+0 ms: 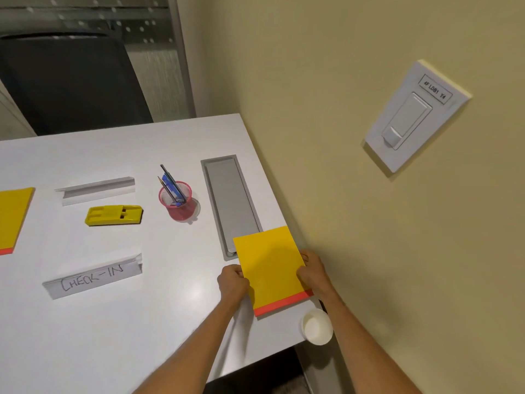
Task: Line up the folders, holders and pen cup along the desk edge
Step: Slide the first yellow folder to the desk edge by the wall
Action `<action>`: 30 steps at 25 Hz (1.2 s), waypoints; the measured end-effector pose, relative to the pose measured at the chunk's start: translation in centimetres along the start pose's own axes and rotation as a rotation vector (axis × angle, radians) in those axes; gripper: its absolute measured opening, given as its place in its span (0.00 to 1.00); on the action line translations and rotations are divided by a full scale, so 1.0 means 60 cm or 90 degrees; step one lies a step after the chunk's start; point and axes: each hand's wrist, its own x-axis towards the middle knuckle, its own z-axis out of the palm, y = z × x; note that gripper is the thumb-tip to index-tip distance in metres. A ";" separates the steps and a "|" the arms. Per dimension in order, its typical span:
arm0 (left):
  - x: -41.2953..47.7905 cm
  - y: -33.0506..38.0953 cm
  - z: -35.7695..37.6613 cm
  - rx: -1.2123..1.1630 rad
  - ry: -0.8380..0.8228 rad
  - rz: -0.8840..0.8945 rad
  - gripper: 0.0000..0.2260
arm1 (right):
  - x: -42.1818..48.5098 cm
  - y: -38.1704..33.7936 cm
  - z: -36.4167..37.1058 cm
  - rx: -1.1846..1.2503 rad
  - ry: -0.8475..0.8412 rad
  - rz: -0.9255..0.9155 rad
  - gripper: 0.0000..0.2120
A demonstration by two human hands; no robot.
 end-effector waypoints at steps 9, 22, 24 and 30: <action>0.007 -0.012 0.022 0.005 0.009 0.012 0.11 | 0.007 0.024 0.011 0.010 0.025 0.009 0.27; -0.009 0.000 -0.016 0.127 0.003 0.042 0.13 | -0.006 0.003 0.012 -0.061 0.054 -0.014 0.27; -0.021 0.000 -0.037 0.163 0.002 0.096 0.05 | -0.014 -0.012 0.017 -0.096 0.059 -0.056 0.27; -0.042 -0.009 -0.129 0.479 0.109 0.312 0.27 | -0.074 -0.072 0.081 -0.302 0.104 -0.213 0.31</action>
